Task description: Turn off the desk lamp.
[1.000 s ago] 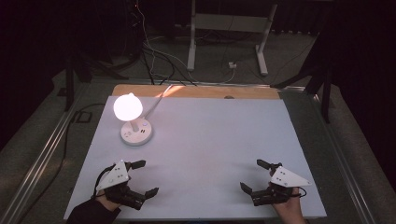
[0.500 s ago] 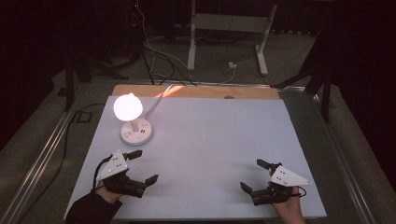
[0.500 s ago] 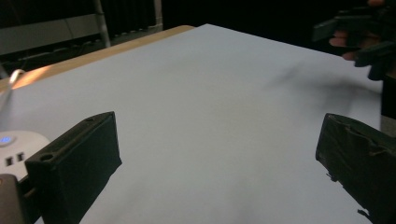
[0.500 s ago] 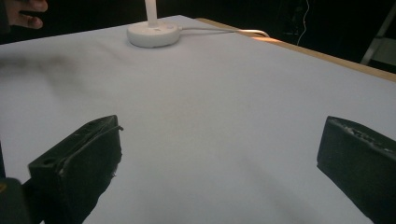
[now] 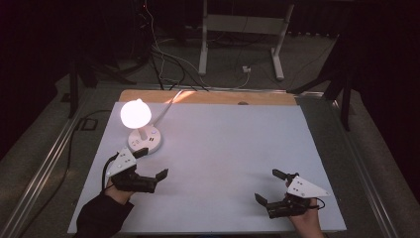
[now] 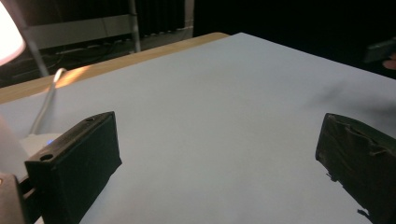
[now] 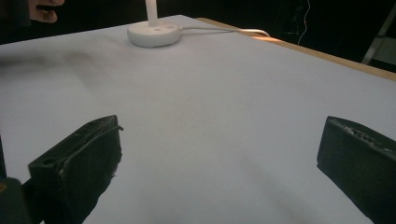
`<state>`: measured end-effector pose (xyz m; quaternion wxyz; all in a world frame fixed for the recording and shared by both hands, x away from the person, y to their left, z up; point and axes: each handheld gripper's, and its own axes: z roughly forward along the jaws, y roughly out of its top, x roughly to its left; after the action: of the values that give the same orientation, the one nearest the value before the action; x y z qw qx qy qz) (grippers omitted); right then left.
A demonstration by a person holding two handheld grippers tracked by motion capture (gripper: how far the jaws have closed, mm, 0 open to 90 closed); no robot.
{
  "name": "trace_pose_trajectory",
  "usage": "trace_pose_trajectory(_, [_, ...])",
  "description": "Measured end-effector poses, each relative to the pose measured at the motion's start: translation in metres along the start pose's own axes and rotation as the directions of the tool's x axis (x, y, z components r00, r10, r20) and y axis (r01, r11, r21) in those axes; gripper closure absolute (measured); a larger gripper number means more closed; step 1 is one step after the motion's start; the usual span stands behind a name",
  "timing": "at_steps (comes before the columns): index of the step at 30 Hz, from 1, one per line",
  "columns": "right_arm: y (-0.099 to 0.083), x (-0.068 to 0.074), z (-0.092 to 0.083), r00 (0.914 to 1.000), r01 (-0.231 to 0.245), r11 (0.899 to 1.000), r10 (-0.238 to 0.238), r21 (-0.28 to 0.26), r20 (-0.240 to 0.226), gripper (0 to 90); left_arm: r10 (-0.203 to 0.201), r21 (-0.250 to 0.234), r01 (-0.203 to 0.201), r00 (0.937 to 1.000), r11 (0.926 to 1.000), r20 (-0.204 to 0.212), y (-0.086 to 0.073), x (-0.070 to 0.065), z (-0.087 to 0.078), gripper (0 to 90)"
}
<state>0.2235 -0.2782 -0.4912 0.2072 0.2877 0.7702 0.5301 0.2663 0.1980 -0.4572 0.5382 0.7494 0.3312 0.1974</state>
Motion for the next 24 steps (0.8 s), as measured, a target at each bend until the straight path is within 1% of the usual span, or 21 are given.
trace_pose_trajectory(1, [0.0, 0.0, 0.0, 1.0, 0.001, 1.0, -0.001, 0.0, 0.001, 0.0, -0.011, 0.0, 0.011, 0.9999, 0.9999, -0.013, 0.001, 0.002, 0.002, 0.5])
trace_pose_trajectory(2, [0.0, 0.0, 0.0, 1.0, 0.001, 1.0, -0.001, 0.0, 0.001, 0.0, -0.011, 0.0, 0.011, 0.9999, 0.9999, -0.013, 0.001, 0.002, 0.002, 0.5])
trace_pose_trajectory(3, [0.0, 0.0, 0.0, 1.0, 0.001, 1.0, -0.001, -0.001, 0.0, 0.0, -0.016, 0.002, 0.016, 0.9993, 0.9999, -0.034, 0.001, 0.005, 0.005, 0.5])
trace_pose_trajectory(5, [0.0, 0.0, 0.0, 1.0, 0.001, 1.0, -0.001, -0.001, -0.001, 0.0, -0.021, 0.008, 0.021, 0.998, 0.9997, -0.06, 0.002, 0.007, 0.007, 0.5])
trace_pose_trajectory(6, [0.0, 0.0, 0.0, 1.0, 0.003, 1.0, -0.003, 0.001, -0.002, 0.0, -0.021, 0.008, 0.021, 0.998, 0.9997, -0.06, 0.002, 0.007, 0.007, 0.5])
trace_pose_trajectory(9, [0.0, 0.0, 0.0, 1.0, 0.004, 1.0, -0.004, -0.003, 0.001, 0.0, -0.018, 0.02, 0.021, 0.993, 0.9996, -0.117, 0.001, 0.012, 0.012, 0.5])
trace_pose_trajectory(10, [0.0, 0.0, 0.0, 1.0, 0.004, 1.0, -0.004, -0.002, 0.002, 0.0, -0.018, 0.02, 0.021, 0.993, 0.9996, -0.117, 0.001, 0.012, 0.012, 0.5])
trace_pose_trajectory(11, [0.0, 0.0, 0.0, 1.0, 0.005, 1.0, -0.005, 0.0, 0.002, 0.0, -0.035, 0.016, 0.038, 0.9875, 0.9991, -0.154, 0.001, 0.014, 0.015, 0.5])
trace_pose_trajectory(12, [0.0, 0.0, 0.0, 1.0, 0.004, 1.0, -0.004, 0.002, 0.001, 0.0, -0.047, 0.011, 0.049, 0.9863, 0.9987, -0.158, 0.001, 0.016, 0.015, 0.5])
trace_pose_trajectory(13, [0.0, 0.0, 0.0, 1.0, 0.003, 1.0, -0.003, 0.002, 0.001, 0.0, -0.047, 0.011, 0.049, 0.9863, 0.9987, -0.158, 0.001, 0.016, 0.015, 0.5])
trace_pose_trajectory(14, [0.0, 0.0, 0.0, 1.0, 0.003, 1.0, -0.003, 0.002, 0.0, 0.0, -0.059, 0.011, 0.061, 0.985, 0.9981, -0.162, 0.001, 0.017, 0.016, 0.5])
trace_pose_trajectory(15, [0.0, 0.0, 0.0, 1.0, 0.003, 1.0, -0.003, 0.002, -0.001, 0.0, -0.067, 0.011, 0.07, 0.9831, 0.9975, -0.17, 0.001, 0.019, 0.017, 0.5])
trace_pose_trajectory(16, [0.0, 0.0, 0.0, 1.0, 0.002, 1.0, -0.002, 0.002, -0.002, 0.0, -0.083, 0.016, 0.088, 0.9764, 0.996, -0.199, 0.001, 0.021, 0.019, 0.5])
trace_pose_trajectory(17, [0.0, 0.0, 0.0, 1.0, 0.002, 1.0, -0.002, 0.002, -0.002, 0.0, -0.083, 0.016, 0.088, 0.9764, 0.996, -0.199, 0.001, 0.021, 0.019, 0.5])
trace_pose_trajectory(18, [0.0, 0.0, 0.0, 1.0, 0.002, 1.0, -0.002, 0.002, -0.002, 0.0, -0.096, 0.017, 0.102, 0.9749, 0.9947, -0.201, 0.001, 0.021, 0.02, 0.5])
trace_pose_trajectory(19, [0.0, 0.0, 0.0, 1.0, 0.001, 1.0, -0.001, 0.002, -0.002, 0.0, -0.087, 0.019, 0.094, 0.9668, 0.9954, -0.24, 0.001, 0.022, 0.023, 0.5])
trace_pose_trajectory(21, [0.0, 0.0, 0.0, 1.0, 0.0, 1.0, 0.0, 0.004, -0.003, 0.0, -0.08, 0.03, 0.09, 0.9658, 0.9954, -0.247, 0.002, 0.023, 0.025, 0.6])
trace_pose_trajectory(22, [0.0, 0.0, 0.0, 1.0, 0.001, 1.0, -0.001, 0.005, -0.004, 0.0, -0.081, 0.035, 0.093, 0.9635, 0.995, -0.255, 0.002, 0.023, 0.026, 0.5])
trace_pose_trajectory(23, [0.0, 0.0, 0.0, 1.0, 0.001, 1.0, -0.001, 0.005, -0.005, 0.0, -0.088, 0.028, 0.099, 0.9585, 0.9946, -0.271, 0.002, 0.024, 0.027, 0.5])
trace_pose_trajectory(24, [0.0, 0.0, 0.0, 1.0, 0.0, 1.0, 0.0, 0.004, -0.006, 0.0, -0.088, 0.028, 0.099, 0.9585, 0.9946, -0.271, 0.002, 0.024, 0.027, 0.5])
